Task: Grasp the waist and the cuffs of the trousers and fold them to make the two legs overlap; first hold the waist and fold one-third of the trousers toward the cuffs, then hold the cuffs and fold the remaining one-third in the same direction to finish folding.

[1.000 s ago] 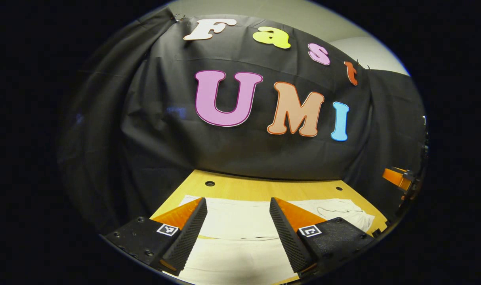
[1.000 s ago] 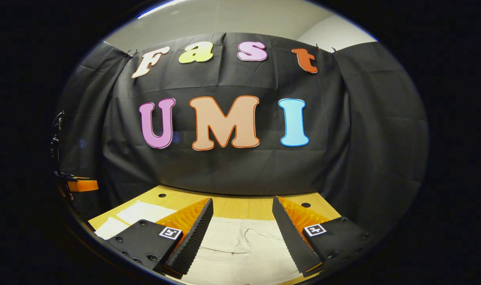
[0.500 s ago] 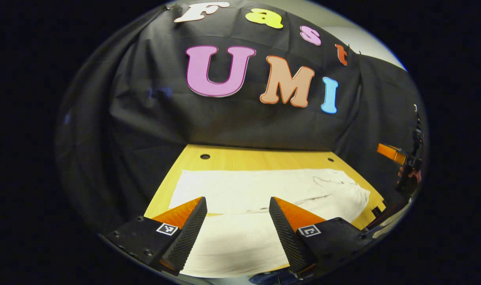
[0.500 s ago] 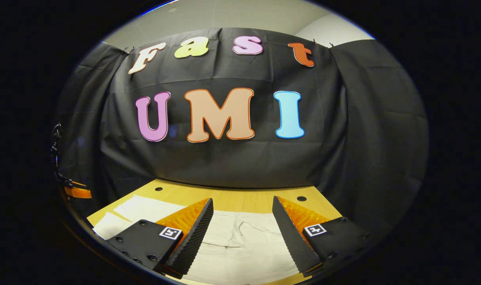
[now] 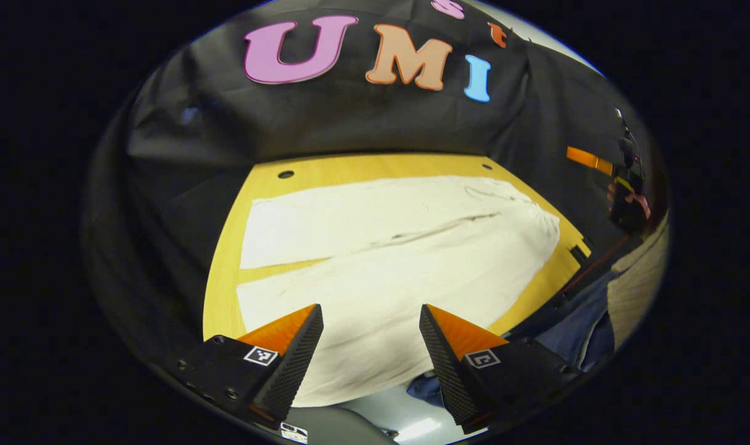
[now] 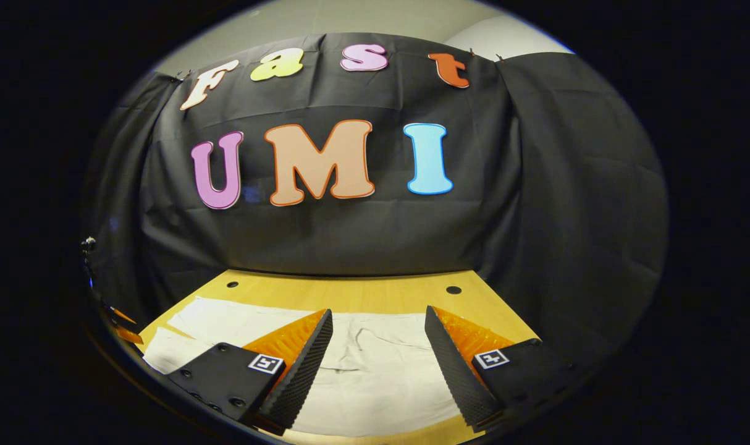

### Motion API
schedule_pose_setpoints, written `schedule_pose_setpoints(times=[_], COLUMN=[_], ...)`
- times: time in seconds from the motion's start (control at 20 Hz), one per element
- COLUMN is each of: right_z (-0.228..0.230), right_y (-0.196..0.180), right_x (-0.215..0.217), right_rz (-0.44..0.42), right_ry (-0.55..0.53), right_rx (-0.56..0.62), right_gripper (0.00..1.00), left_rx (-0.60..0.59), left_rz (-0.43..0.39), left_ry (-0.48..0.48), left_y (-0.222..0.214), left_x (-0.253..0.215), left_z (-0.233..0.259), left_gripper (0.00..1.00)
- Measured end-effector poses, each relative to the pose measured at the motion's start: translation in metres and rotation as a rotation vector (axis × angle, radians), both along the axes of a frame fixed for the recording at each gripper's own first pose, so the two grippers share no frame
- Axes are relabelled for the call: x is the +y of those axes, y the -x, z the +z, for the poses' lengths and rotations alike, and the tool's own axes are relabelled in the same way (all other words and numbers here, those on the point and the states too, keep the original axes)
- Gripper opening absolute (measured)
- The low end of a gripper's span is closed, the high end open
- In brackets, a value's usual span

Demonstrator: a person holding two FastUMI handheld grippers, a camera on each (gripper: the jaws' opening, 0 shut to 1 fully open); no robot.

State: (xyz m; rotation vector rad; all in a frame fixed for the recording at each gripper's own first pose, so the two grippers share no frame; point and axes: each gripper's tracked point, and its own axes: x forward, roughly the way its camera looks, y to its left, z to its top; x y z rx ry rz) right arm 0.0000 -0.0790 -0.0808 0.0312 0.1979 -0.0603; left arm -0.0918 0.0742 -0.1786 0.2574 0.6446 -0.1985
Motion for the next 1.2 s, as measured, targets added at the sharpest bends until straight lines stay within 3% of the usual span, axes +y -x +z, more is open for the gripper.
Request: schedule_pose_setpoints(times=[0.15,0.55,0.95,1.2], right_z=[-0.005,-0.006,-0.008,-0.003], right_y=[0.005,0.006,0.013,0.015], right_x=[-0.008,0.002,0.006,0.004], right_rz=[-0.028,-0.027,-0.036,-0.047], right_ry=[0.013,0.045,0.065,0.089], right_rx=[0.016,0.019,0.029,0.023], right_gripper=[0.92,0.96,0.97,0.97], left_rx=[0.117,0.347,0.374,0.361], left_rz=[-0.032,-0.122,-0.195,-0.222], left_ry=[-0.039,-0.183,-0.348,-0.417], left_y=[0.018,0.063,0.068,0.061], left_x=[0.008,0.037,0.061,0.068], left_z=[-0.025,-0.091,-0.101,-0.106], left_gripper=[0.93,0.92,0.89,0.81])
